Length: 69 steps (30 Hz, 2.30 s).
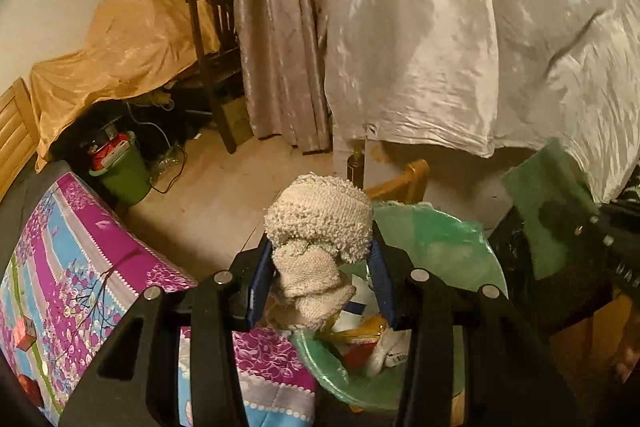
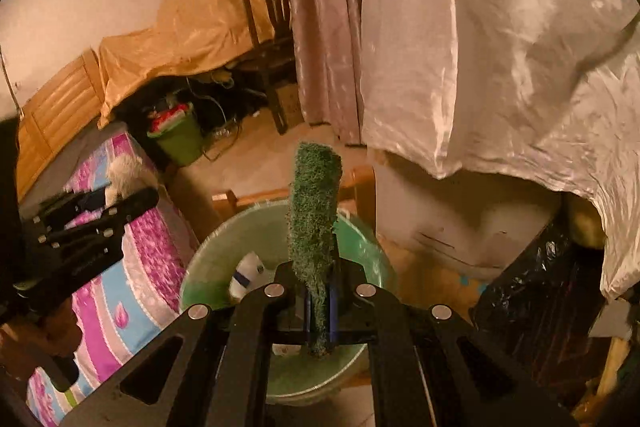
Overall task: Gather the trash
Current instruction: 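Carry the beige towel and green scrubber with both tools over the green bin, then open both tools to drop the towel and scrubber into the bin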
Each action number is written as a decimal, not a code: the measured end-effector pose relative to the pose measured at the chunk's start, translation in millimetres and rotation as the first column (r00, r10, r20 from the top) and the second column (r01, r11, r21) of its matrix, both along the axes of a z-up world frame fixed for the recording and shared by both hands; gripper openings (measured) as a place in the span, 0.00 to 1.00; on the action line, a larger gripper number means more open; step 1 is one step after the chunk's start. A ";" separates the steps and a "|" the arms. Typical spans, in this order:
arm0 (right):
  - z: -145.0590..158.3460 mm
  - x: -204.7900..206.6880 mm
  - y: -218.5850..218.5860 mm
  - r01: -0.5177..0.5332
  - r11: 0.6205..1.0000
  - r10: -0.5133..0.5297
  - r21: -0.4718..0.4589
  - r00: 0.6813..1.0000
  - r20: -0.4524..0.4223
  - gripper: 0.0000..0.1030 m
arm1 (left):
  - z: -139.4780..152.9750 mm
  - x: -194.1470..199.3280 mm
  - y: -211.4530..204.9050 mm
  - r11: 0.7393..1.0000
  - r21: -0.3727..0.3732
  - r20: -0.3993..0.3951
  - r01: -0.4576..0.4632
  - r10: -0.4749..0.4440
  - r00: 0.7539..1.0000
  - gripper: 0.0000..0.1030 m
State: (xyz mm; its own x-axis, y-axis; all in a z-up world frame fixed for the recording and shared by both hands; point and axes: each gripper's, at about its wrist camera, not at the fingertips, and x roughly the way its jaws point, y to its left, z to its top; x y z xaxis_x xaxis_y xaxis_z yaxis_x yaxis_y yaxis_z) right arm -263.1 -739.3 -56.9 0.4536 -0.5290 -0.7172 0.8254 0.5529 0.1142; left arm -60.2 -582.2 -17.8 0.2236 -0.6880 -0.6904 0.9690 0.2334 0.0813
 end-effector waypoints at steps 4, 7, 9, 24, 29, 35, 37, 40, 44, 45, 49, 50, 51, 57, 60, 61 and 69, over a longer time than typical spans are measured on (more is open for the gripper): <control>-10.6 2.9 -0.1 -0.005 1.000 0.005 0.018 1.000 -0.001 0.06 | -4.7 -4.7 -3.1 1.000 0.012 0.019 0.012 -0.012 1.000 0.41; -15.1 4.2 -0.8 -0.008 1.000 0.008 0.024 1.000 -0.003 0.06 | -7.9 -6.7 -6.1 1.000 0.018 0.029 0.018 -0.018 0.999 0.41; -13.8 5.5 -1.3 -0.010 1.000 0.010 0.028 1.000 0.000 0.06 | -9.8 -6.3 -7.1 1.000 0.024 0.028 0.018 -0.019 0.999 0.41; -15.2 23.0 -4.0 -0.054 0.998 0.054 0.037 0.998 -0.008 0.06 | -15.5 -5.0 -11.9 1.000 0.026 0.025 0.016 -0.016 1.000 0.41; -14.6 24.6 -4.2 -0.056 0.998 0.057 0.036 0.998 -0.008 0.06 | -17.0 -4.0 -12.9 1.000 0.022 0.021 0.016 -0.016 1.000 0.41; -13.8 27.8 -5.5 -0.061 0.997 0.061 0.038 0.998 -0.004 0.06 | -18.0 -4.1 -14.8 1.000 0.017 0.031 0.018 -0.019 0.999 0.41; -14.3 28.9 -7.6 -0.063 0.997 0.063 0.039 0.998 -0.003 0.06 | -17.9 -4.0 -14.1 1.000 0.016 0.029 0.020 -0.020 0.999 0.41; -15.0 29.5 -9.5 -0.064 0.997 0.064 0.044 0.998 0.001 0.06 | -17.9 -2.3 -15.0 1.000 0.015 0.027 0.015 -0.016 1.000 0.41; -14.2 30.0 -11.0 -0.071 0.997 0.070 0.043 0.997 0.015 0.07 | -16.1 -1.0 -15.8 1.000 0.011 0.016 0.015 -0.015 1.000 0.41; -13.9 29.0 -11.4 -0.069 0.997 0.068 0.041 0.997 0.020 0.07 | -15.4 -0.6 -15.5 1.000 0.008 0.014 0.016 -0.016 1.000 0.41; -12.7 26.0 -13.6 -0.067 0.997 0.066 0.036 0.997 0.029 0.11 | -12.9 -2.7 -16.3 1.000 -0.002 0.017 0.029 -0.029 0.999 0.41; -12.2 25.3 -13.4 -0.067 0.997 0.066 0.030 0.997 0.026 0.17 | -12.6 -3.3 -16.8 0.999 -0.005 0.014 0.032 -0.032 0.999 0.42; -12.2 24.7 -12.9 -0.067 0.997 0.066 0.024 0.997 0.025 0.22 | -12.5 -3.7 -17.2 0.999 -0.007 0.008 0.038 -0.038 0.999 0.44; -11.6 20.4 -13.2 -0.054 0.998 0.054 0.013 0.998 0.029 0.35 | -17.2 -15.9 -15.9 0.994 -0.006 -0.002 0.106 -0.106 0.994 0.78; -14.4 20.3 -14.8 -0.054 0.998 0.053 0.019 0.998 0.026 0.35 | -20.0 -20.1 -15.8 0.993 0.006 0.018 0.120 -0.120 0.993 0.78; -14.8 20.6 -14.3 -0.054 0.998 0.054 0.019 0.998 0.025 0.35 | -20.2 -20.2 -15.8 0.993 0.006 0.021 0.121 -0.121 0.992 0.78; -16.3 18.7 -15.0 -0.043 0.999 0.042 0.016 0.999 0.026 0.35 | -16.2 -15.3 -13.5 0.995 -0.006 0.025 0.101 -0.101 0.995 0.78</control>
